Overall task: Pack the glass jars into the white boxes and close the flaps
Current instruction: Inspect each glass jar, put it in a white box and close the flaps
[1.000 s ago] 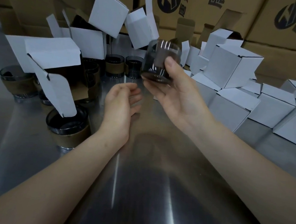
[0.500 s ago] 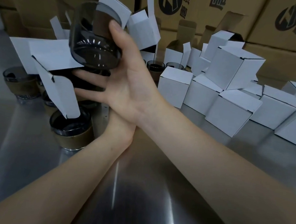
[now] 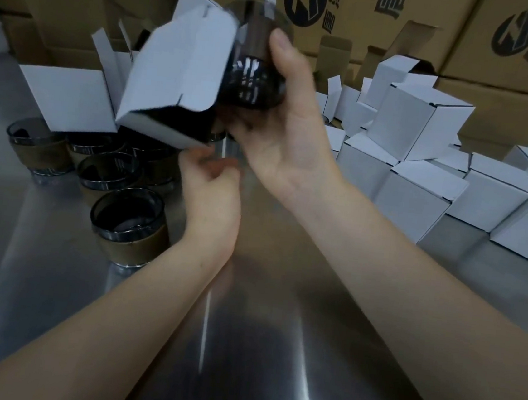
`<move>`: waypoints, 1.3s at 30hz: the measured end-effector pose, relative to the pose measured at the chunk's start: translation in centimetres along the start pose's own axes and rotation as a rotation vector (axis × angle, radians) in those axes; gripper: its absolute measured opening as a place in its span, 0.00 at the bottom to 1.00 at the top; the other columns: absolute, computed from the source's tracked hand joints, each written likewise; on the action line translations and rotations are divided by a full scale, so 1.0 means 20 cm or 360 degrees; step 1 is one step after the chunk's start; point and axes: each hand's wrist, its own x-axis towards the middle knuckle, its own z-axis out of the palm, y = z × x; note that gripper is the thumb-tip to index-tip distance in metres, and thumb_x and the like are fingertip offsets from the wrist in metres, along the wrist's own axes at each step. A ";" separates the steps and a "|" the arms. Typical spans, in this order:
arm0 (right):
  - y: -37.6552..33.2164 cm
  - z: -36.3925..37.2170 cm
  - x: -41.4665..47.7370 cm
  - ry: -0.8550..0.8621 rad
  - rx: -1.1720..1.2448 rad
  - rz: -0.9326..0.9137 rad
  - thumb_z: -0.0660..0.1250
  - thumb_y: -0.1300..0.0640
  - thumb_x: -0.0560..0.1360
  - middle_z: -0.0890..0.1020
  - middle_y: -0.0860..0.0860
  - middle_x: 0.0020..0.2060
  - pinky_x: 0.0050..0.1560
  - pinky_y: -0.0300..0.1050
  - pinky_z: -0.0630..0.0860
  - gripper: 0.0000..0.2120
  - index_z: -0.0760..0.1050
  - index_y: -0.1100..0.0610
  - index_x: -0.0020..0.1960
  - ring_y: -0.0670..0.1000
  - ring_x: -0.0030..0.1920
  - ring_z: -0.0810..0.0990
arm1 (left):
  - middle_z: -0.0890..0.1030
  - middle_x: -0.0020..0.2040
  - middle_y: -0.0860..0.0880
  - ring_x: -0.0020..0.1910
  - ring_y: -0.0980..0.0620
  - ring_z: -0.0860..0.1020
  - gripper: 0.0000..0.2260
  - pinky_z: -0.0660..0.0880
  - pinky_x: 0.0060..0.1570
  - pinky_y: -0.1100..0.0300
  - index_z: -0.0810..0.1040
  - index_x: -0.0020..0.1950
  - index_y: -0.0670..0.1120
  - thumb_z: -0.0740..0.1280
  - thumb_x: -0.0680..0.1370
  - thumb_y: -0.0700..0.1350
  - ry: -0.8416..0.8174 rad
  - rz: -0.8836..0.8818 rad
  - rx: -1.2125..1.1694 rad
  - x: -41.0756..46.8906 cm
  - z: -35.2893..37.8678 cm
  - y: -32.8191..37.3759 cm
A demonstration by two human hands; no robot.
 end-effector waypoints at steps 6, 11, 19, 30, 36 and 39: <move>-0.22 -0.07 -0.01 0.0316 -0.0184 -0.0107 0.68 0.52 0.77 0.85 0.59 0.50 0.58 0.57 0.79 0.15 0.75 0.60 0.59 0.58 0.54 0.84 | 0.64 0.71 0.47 0.65 0.54 0.72 0.38 0.75 0.52 0.65 0.53 0.76 0.54 0.70 0.74 0.36 0.0172 0.0156 0.0176 0.03 -0.03 -0.01; -0.29 -0.08 -0.04 0.0544 -0.0165 0.0078 0.73 0.54 0.73 0.85 0.63 0.49 0.52 0.62 0.81 0.18 0.76 0.61 0.59 0.61 0.49 0.85 | 0.50 0.78 0.46 0.77 0.52 0.52 0.50 0.53 0.75 0.53 0.48 0.79 0.51 0.79 0.68 0.42 -0.0020 0.0510 0.0719 -0.02 -0.02 0.00; -0.29 -0.08 -0.05 0.0547 -0.0496 0.0172 0.73 0.48 0.72 0.83 0.60 0.47 0.46 0.58 0.82 0.17 0.75 0.55 0.56 0.62 0.42 0.86 | 0.59 0.77 0.50 0.75 0.59 0.57 0.46 0.57 0.75 0.56 0.50 0.80 0.48 0.76 0.71 0.48 -0.0023 0.0726 0.0755 -0.03 -0.03 0.04; -0.30 -0.14 -0.03 -0.0003 -0.0927 -0.0012 0.71 0.61 0.73 0.77 0.61 0.61 0.61 0.54 0.78 0.26 0.66 0.63 0.68 0.58 0.60 0.80 | 0.64 0.74 0.53 0.72 0.57 0.62 0.38 0.63 0.72 0.43 0.54 0.77 0.60 0.71 0.73 0.48 -0.0179 0.0691 0.0824 -0.05 -0.02 0.04; -0.29 -0.14 -0.02 0.0000 -0.1753 -0.0079 0.76 0.55 0.69 0.78 0.48 0.55 0.54 0.43 0.81 0.23 0.69 0.51 0.59 0.48 0.55 0.81 | 0.73 0.66 0.52 0.66 0.51 0.71 0.34 0.71 0.65 0.47 0.59 0.71 0.55 0.74 0.70 0.47 -0.0254 0.0680 0.0786 -0.04 -0.02 0.03; -0.30 -0.15 -0.01 0.0060 -0.1943 -0.0091 0.76 0.55 0.69 0.78 0.43 0.52 0.41 0.29 0.78 0.24 0.69 0.50 0.60 0.42 0.50 0.79 | 0.74 0.63 0.52 0.63 0.53 0.72 0.32 0.72 0.62 0.55 0.61 0.67 0.54 0.75 0.70 0.45 -0.0260 0.0667 0.0772 -0.04 -0.02 0.01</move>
